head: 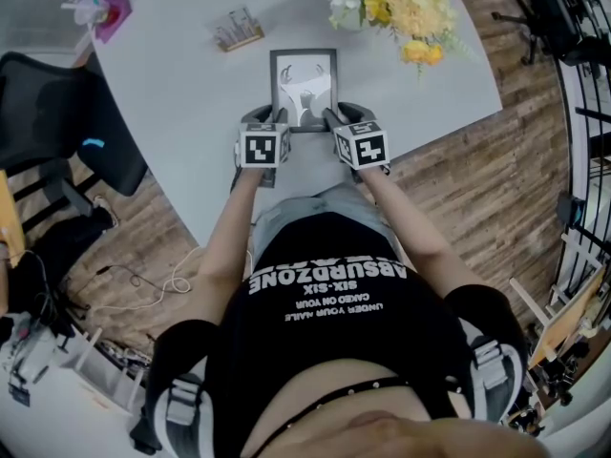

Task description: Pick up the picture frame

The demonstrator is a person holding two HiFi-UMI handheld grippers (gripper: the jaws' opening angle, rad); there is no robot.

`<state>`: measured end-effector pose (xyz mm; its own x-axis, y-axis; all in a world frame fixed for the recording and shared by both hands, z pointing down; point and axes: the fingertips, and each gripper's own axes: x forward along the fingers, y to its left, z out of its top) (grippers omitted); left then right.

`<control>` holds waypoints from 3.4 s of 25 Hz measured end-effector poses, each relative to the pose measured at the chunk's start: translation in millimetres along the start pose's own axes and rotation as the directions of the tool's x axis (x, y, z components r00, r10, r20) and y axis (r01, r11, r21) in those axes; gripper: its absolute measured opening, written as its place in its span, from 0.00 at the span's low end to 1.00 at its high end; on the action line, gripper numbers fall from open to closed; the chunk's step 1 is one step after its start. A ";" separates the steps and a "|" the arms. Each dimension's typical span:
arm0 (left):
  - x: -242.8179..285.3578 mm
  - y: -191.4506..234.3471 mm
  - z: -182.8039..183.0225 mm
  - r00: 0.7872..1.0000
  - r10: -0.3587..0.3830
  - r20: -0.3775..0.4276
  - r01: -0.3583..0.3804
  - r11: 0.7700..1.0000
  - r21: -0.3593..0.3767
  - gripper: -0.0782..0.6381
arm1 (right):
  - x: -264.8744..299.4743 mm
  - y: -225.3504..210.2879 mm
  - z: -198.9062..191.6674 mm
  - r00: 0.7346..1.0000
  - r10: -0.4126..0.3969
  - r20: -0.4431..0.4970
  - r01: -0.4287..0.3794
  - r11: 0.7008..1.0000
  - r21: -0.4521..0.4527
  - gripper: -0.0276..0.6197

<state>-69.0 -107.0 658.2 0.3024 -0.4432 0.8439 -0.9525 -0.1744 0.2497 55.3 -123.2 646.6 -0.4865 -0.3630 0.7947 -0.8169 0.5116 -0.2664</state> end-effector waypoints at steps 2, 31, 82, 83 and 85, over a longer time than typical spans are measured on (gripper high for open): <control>0.7 0.4 0.1 1.000 -0.015 0.001 0.015 1.000 -0.011 0.27 | 0.0 -0.2 0.0 1.000 0.007 0.007 -0.007 1.000 0.009 0.25; -7.7 1.9 -4.2 0.999 -0.041 -0.031 0.040 0.999 -0.031 0.26 | -5.5 1.8 3.2 0.999 -0.029 0.032 0.025 0.994 0.109 0.20; -115.3 -31.9 42.5 0.951 0.034 0.308 -0.061 0.995 0.079 0.26 | -101.8 35.8 57.5 0.942 -0.009 0.335 -0.002 0.999 0.032 0.18; -118.8 -33.3 43.1 0.949 0.035 0.314 -0.064 0.995 0.080 0.26 | -105.6 37.1 58.8 0.939 -0.009 0.345 -0.001 1.000 0.027 0.18; -125.2 -36.6 45.7 0.943 0.035 0.330 -0.067 0.994 0.086 0.26 | -113.0 38.9 61.3 0.931 -0.009 0.365 0.001 1.000 0.021 0.18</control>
<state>-70.3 -85.3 521.7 0.2637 -0.7145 0.6481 -0.9640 -0.2193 0.1505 59.5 -110.0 513.0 -0.5588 -0.6266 0.5432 -0.8238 0.4946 -0.2769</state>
